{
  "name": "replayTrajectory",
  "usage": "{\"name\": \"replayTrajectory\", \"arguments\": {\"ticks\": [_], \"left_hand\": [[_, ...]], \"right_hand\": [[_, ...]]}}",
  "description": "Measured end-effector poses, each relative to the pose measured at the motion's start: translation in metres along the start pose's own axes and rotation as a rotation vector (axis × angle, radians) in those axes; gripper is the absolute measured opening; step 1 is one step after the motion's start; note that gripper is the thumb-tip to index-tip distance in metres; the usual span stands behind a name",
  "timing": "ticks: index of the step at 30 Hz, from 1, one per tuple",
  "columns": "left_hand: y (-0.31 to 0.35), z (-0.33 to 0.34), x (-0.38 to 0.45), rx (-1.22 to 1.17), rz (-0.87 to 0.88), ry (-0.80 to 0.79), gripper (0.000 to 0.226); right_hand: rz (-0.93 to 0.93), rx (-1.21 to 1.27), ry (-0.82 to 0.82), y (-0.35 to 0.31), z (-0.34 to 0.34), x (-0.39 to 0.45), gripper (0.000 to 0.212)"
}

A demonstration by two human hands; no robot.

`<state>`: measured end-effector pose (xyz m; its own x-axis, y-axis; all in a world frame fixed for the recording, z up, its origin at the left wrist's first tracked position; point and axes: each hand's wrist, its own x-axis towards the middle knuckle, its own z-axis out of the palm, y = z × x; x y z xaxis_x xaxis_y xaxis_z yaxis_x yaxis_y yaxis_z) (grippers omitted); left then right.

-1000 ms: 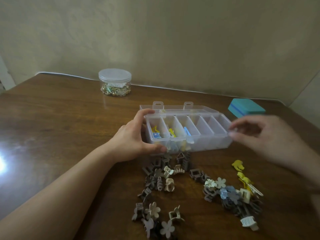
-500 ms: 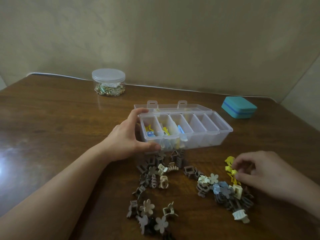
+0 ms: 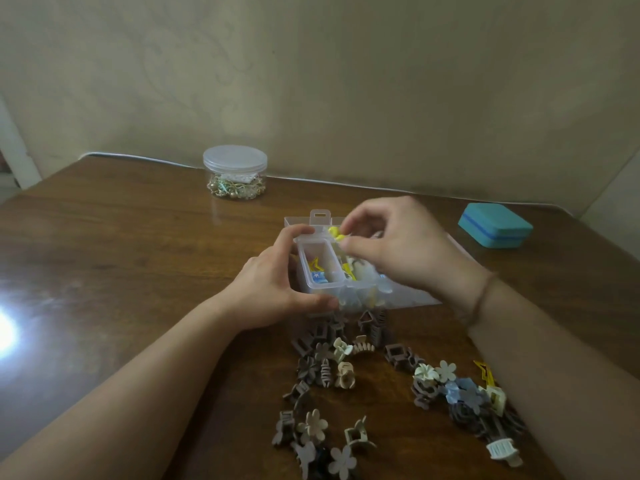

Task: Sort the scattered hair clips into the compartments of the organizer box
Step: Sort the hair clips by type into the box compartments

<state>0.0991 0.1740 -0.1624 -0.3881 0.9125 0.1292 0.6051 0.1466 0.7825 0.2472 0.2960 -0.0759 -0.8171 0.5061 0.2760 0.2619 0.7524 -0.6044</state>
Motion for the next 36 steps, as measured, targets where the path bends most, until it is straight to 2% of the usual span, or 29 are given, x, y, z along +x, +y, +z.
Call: {"name": "replayTrajectory", "arguments": {"ticks": [2, 6, 8, 11, 13, 16, 18, 20, 23, 27, 30, 36], "left_hand": [[0.000, 0.000, -0.001, -0.001, 0.008, -0.008, 0.103], [-0.001, -0.001, 0.000, -0.014, 0.005, -0.001, 0.110], [0.000, -0.001, 0.000, -0.011, 0.005, 0.000, 0.112], [0.001, -0.001, 0.000, 0.001, 0.003, -0.006, 0.113], [0.001, -0.001, 0.000, -0.005, 0.001, -0.008, 0.113], [0.001, -0.001, 0.001, -0.005, 0.000, -0.011, 0.112], [0.001, -0.001, 0.001, -0.001, 0.000, -0.011, 0.111], [0.001, 0.000, 0.001, 0.000, 0.002, -0.010, 0.110], [0.002, 0.000, 0.000, 0.001, 0.002, -0.003, 0.110], [0.003, -0.001, -0.001, -0.006, 0.002, -0.008, 0.112], [0.002, -0.001, -0.001, -0.011, 0.005, -0.016, 0.109], [0.003, -0.002, -0.001, -0.009, 0.004, -0.023, 0.110]], "right_hand": [[-0.011, -0.076, -0.054, 0.000, 0.012, 0.002, 0.009], [-0.045, -0.060, 0.052, 0.019, -0.016, -0.006, 0.004], [-0.023, -0.137, 0.059, 0.037, -0.044, -0.018, 0.006], [0.086, -0.311, -0.074, 0.068, -0.076, -0.043, 0.025], [0.125, -0.305, -0.119, 0.077, -0.086, -0.062, 0.025], [-0.121, -0.408, 0.076, 0.080, -0.091, -0.089, 0.018], [-0.149, -0.394, 0.088, 0.084, -0.091, -0.101, 0.014], [-0.030, -0.428, -0.024, 0.097, -0.087, -0.104, 0.022], [0.086, -0.498, -0.299, 0.111, -0.079, -0.103, 0.032], [0.080, -0.444, -0.319, 0.114, -0.075, -0.099, 0.027], [0.009, -0.491, -0.306, 0.103, -0.070, -0.094, 0.022], [-0.417, -0.370, -0.055, 0.034, -0.044, -0.050, 0.023]]}}
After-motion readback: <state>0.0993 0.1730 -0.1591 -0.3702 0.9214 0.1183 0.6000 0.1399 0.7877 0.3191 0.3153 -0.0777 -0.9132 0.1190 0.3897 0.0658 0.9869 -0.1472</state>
